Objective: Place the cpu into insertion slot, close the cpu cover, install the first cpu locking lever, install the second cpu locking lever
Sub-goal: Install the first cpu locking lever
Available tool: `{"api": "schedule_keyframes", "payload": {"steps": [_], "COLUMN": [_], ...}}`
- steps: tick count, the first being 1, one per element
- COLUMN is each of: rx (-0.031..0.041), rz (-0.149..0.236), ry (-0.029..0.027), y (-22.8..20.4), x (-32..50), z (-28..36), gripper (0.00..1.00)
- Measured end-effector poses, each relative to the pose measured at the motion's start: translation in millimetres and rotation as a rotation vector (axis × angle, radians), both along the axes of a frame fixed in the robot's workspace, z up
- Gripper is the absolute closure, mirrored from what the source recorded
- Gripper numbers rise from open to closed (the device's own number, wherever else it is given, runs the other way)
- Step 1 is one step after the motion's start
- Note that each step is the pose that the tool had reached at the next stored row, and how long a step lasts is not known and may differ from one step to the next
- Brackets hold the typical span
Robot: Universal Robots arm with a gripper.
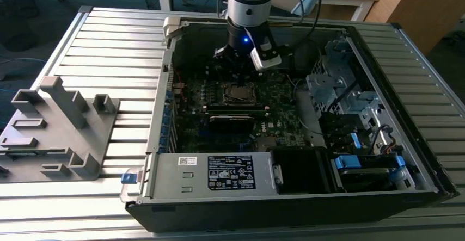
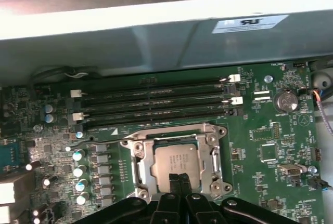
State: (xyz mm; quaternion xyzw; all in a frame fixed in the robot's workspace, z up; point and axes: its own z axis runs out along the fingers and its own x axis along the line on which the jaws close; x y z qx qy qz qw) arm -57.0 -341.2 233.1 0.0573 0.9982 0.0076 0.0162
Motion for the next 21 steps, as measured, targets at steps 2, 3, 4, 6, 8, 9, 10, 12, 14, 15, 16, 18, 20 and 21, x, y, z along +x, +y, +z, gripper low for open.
{"api": "schedule_keyframes", "payload": {"steps": [2,3,4,6,8,9,10,12,14,15,16,18,20,21], "rx": [0.0002,0.0003,0.0003,0.0003,0.0001,0.0003,0.0002,0.0004,0.0006,0.0004,0.0003,0.0004,0.0002,0.0002], "rz": [0.0,0.0,0.0,0.0,0.0,0.0,0.0,0.0,0.0,0.0,0.0,0.0,0.0,0.0], "ry": [-0.0008,-0.001,-0.001,-0.001,-0.0009,-0.0011,-0.001,-0.0011,-0.0012,-0.0011,-0.0011,-0.0011,0.0013,0.0075], "y": [0.0,0.1,0.1,0.0,-0.1,0.0,0.0,0.0,0.0,0.0,0.0,0.0,0.0,0.0], "x": [-2.9,-3.4,-3.5,-3.7,-3.8,-3.7,-3.7,-3.7,-3.7,-3.7,-3.7,-3.7,-3.7,-3.8], "z": [0.0,0.0,0.0,0.1,1.3,1.8,2.6,3.4,3.4,3.5,3.6,3.7,3.8,3.7], "gripper": [0.89,0.89,0.89,0.89,0.89,0.89,0.89,0.89,0.89,0.89,0.89,0.89,0.89,0.89]}}
